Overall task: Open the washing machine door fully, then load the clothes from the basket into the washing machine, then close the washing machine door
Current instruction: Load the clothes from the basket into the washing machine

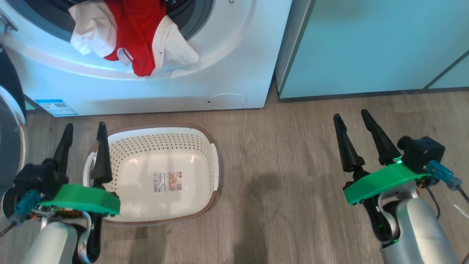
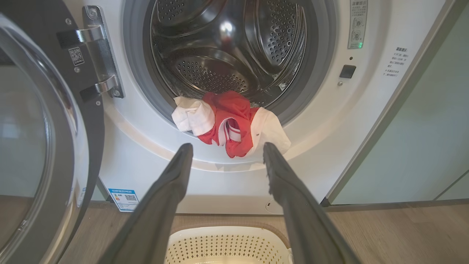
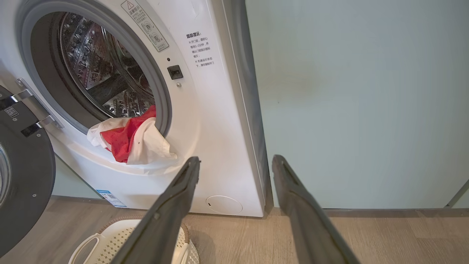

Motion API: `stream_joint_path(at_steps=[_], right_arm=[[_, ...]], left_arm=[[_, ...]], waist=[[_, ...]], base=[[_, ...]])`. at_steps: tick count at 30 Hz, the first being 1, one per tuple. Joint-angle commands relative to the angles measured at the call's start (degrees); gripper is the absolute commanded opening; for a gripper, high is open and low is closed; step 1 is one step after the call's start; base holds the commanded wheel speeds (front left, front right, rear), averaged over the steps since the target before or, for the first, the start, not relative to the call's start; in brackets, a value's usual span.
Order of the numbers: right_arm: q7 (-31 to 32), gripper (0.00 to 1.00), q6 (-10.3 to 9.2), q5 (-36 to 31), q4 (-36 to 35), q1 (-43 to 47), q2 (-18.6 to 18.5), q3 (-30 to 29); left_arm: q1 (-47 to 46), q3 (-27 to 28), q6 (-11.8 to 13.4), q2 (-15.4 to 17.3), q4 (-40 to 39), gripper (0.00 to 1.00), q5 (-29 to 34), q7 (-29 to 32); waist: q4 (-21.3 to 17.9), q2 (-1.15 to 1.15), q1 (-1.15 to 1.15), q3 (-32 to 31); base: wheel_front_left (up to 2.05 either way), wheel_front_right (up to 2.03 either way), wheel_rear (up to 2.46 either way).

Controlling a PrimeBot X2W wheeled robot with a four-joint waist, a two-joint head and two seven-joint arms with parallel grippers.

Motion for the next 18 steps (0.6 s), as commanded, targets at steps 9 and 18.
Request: stream_joint_path(at_steps=[9, 18], right_arm=[[0.0, 1.00, 0.00, -0.3, -2.6, -0.2, -0.2, 1.3], [-0.4, 1.00, 0.00, 0.2, -4.0, -1.9, -0.2, 1.8]], left_arm=[[-1.4, 1.6, -0.3, 0.5, -1.1, 1.00, 0.7, -0.5], [-7.1, 0.6, -1.3, 0.8, 1.5, 1.00, 0.5, 1.3]], waist=[[0.5, 0.00, 0.00, 0.8], [-0.6, 0.00, 0.00, 6.0]], base=[[0.00, 0.00, 0.00], [0.00, 0.00, 0.00]])
